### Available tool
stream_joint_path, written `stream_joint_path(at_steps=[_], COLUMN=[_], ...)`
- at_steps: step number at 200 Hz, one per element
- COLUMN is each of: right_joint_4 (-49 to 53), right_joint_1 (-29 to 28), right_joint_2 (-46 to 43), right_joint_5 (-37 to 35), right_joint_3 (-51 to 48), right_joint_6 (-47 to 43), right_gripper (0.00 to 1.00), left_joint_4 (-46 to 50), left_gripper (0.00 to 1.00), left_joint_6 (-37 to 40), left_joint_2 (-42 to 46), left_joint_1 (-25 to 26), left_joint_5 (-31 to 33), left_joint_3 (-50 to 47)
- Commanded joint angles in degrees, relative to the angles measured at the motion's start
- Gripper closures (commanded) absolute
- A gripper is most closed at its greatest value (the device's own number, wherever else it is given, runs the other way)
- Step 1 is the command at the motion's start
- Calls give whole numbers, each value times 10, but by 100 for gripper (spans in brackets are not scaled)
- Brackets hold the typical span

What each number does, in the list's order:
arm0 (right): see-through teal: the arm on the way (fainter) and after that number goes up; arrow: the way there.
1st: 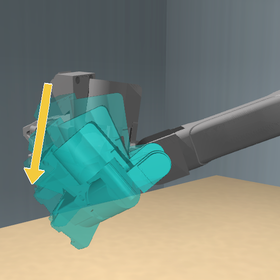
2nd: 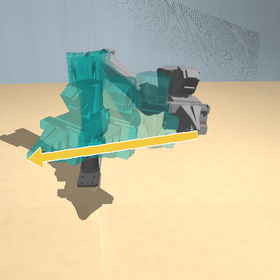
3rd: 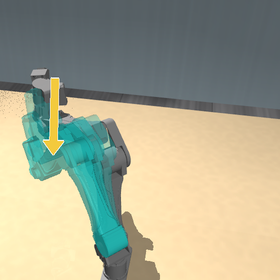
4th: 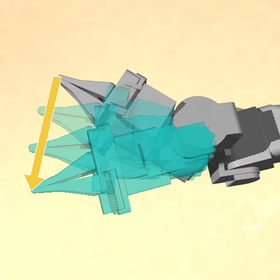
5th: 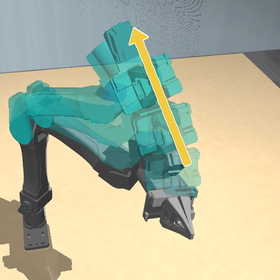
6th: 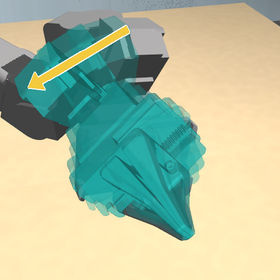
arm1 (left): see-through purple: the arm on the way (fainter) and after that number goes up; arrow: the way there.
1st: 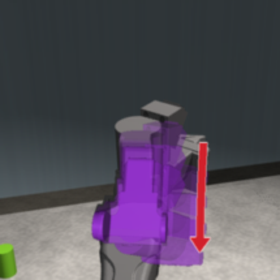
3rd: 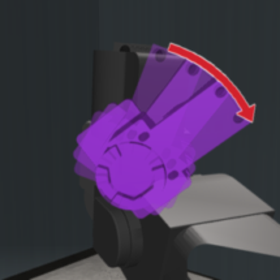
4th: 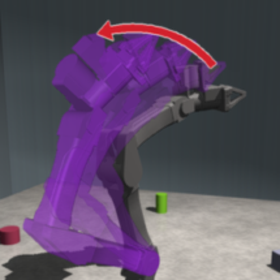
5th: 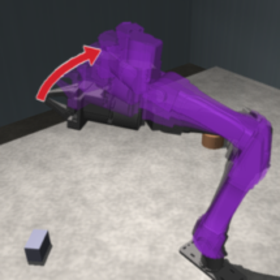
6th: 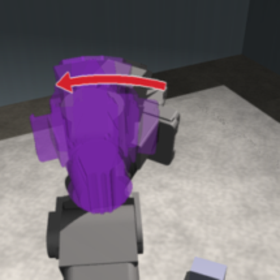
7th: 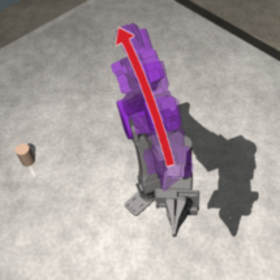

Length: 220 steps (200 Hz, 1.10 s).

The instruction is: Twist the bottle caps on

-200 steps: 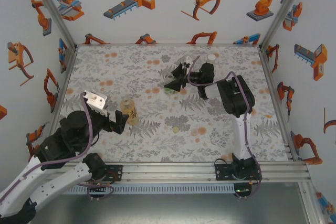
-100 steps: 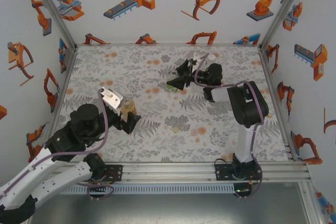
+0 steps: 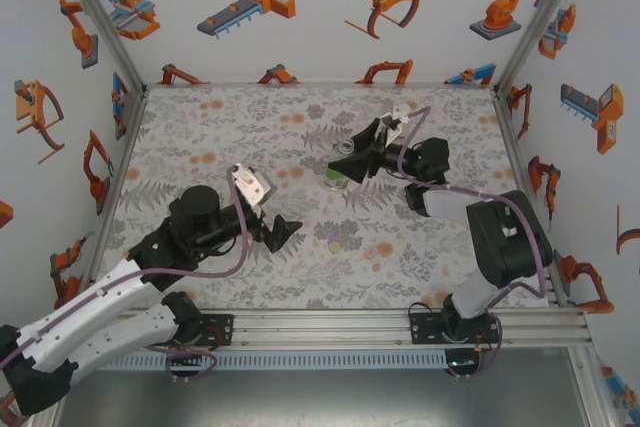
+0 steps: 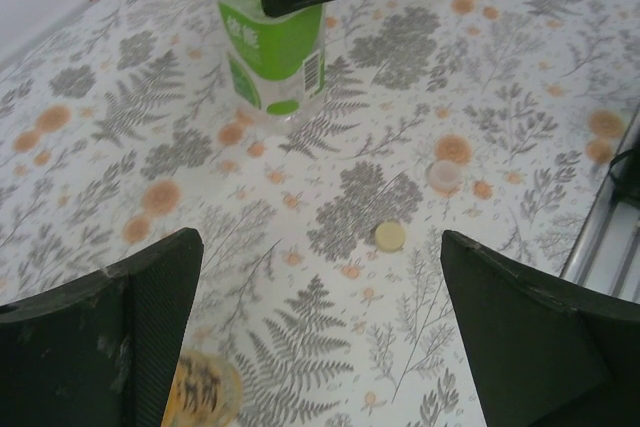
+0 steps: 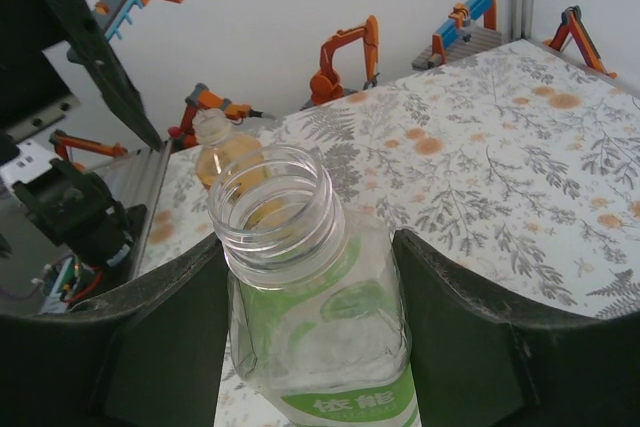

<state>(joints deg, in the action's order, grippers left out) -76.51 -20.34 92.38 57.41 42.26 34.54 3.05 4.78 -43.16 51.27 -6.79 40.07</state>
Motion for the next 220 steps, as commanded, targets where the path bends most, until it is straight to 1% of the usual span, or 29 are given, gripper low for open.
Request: stream_joint_path(at_steps=[1, 20, 42, 81, 97, 114, 122, 135, 147, 155, 174, 187, 220], right_joint_4=[-5, 35, 131, 329, 402, 496, 520, 526, 523, 522, 502, 470, 385], right_joint_1=[-3, -4, -8, -37, -52, -73, -84, -97, -110, -119, -135, -144, -161], right_joint_2=[-52, -100, -167, -288, -327, -363, -375, -387, -395, -397, -399, -396, -385], right_joint_5=[-1, -3, -16, -31, -31, -47, -54, -55, -62, -71, -96, -109, -127], right_joint_3=[-23, -38, -46, -39, -25, -2, 6, 13, 17, 20, 21, 18, 19], right_joint_6=[35, 41, 24, -58, -92, -138, -151, -150, -146, -147, -138, -124, -84], right_gripper=[78, 79, 80, 79, 79, 79, 79, 79, 79, 79, 79, 79, 80], left_joint_4=[-112, -174, -222, -269, -284, -318, -336, -363, -382, -386, -392, -397, -404], left_gripper=[6, 5, 5, 6, 5, 5, 5, 6, 12, 14, 15, 15, 16], left_joint_6=[5, 3, 4, 3, -2, -17, -26, -38, -46, -49, -51, -50, -49], left_joint_2=[-18, -34, -55, -97, -118, -140, -150, -168, -182, -192, -208, -214, -223], left_joint_1=[-4, -4, -4, -4, -4, -3, -2, 0, 2, 5, 17, 25, 37], left_joint_5=[-84, -119, -146, -163, -187, -218, -231, -250, -281, -304, -340, -348, -342], left_joint_3=[-18, -32, -34, -21, -9, -2, 1, 6, 15, 23, 38, 43, 51])
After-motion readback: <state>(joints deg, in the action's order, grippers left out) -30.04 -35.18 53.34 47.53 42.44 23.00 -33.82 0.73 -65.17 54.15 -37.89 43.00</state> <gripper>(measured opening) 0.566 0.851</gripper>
